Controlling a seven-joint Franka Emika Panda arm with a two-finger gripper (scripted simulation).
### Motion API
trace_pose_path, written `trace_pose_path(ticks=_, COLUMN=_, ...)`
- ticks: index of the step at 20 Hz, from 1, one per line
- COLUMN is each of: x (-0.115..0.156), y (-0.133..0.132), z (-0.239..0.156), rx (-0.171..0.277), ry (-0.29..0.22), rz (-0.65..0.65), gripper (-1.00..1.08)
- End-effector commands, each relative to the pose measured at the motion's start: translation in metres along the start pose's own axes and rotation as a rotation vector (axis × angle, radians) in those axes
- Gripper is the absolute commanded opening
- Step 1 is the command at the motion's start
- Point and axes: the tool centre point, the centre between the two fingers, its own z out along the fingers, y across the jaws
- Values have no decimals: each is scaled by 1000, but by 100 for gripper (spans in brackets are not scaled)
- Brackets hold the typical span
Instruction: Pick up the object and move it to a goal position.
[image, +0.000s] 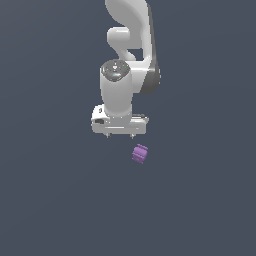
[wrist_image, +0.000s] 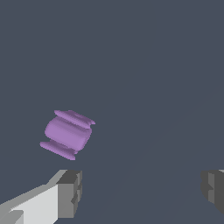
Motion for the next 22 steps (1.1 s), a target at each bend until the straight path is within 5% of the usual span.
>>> trace_pose_path(ticks=1, x=0, y=0, z=0, rx=0, ry=0, rz=0, gripper=100)
trace_pose_path(ticks=22, x=12, y=-21, z=2, rx=4, ry=27, rz=4, gripper=100)
